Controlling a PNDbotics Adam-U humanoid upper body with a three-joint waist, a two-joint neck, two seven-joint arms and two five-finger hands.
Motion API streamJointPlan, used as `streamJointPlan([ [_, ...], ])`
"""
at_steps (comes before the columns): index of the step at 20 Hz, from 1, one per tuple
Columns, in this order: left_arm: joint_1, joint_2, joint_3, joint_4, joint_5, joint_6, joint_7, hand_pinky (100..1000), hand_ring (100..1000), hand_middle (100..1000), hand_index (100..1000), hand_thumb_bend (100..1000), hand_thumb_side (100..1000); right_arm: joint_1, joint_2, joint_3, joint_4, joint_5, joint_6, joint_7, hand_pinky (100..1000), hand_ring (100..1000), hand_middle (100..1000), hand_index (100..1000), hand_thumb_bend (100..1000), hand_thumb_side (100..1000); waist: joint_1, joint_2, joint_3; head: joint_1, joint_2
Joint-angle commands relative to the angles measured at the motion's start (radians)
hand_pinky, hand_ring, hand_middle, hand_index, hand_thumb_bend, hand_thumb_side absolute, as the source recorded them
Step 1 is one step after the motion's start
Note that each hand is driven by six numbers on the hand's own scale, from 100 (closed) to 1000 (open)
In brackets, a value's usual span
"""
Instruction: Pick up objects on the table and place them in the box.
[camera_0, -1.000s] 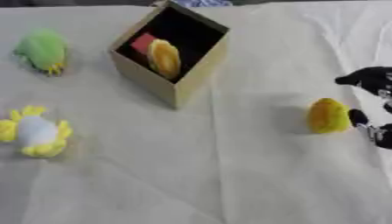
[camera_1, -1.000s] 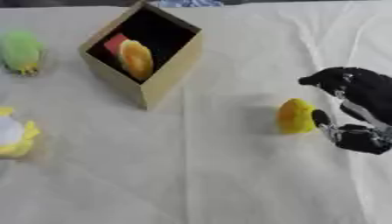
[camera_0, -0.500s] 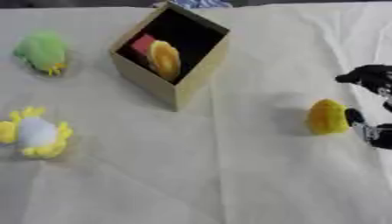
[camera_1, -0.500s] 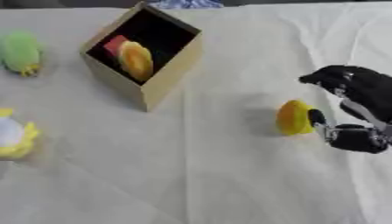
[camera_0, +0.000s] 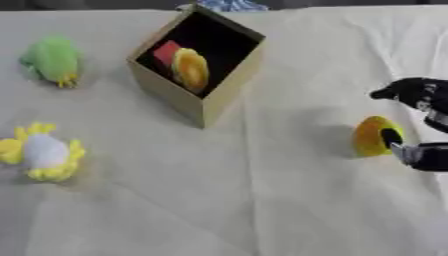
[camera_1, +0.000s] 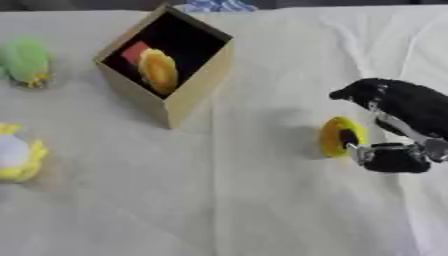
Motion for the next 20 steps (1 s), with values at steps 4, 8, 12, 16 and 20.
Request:
streamJointPlan([
  [4,-0.010,0.018,0.003,-0.020,0.005,-0.002,-0.004,716,641,608,759,384,506,-0.023,-0.016,-0.003,0.058,0.042,0.001,0.031,898,952,844,942,100,389,-0.001,-0.016,0.004,-0.003,-0.013],
  [8,-0.010,0.018,0.003,-0.020,0.006,-0.002,-0.004,716,641,608,759,386,505,-0.028,-0.013,-0.003,0.086,0.054,-0.003,0.041,900,954,845,943,100,423,-0.001,-0.015,0.005,-0.004,-0.015],
  [12,-0.011,0.018,0.003,-0.020,0.007,-0.002,-0.004,715,641,609,759,384,506,-0.022,-0.006,0.002,0.108,0.047,-0.009,0.047,903,953,843,942,100,490,-0.001,-0.013,0.008,-0.006,-0.016],
  [16,-0.013,0.017,0.003,-0.020,0.008,-0.002,-0.004,715,641,608,759,385,505,-0.015,0.002,0.009,0.129,0.040,-0.017,0.058,904,950,808,936,100,545,0.000,-0.011,0.011,-0.006,-0.016],
  [20,-0.015,0.017,0.002,-0.020,0.008,-0.002,-0.005,715,641,607,758,384,503,-0.018,0.006,0.020,0.144,0.040,-0.030,0.076,900,942,747,900,100,553,0.000,-0.011,0.018,-0.009,-0.014],
])
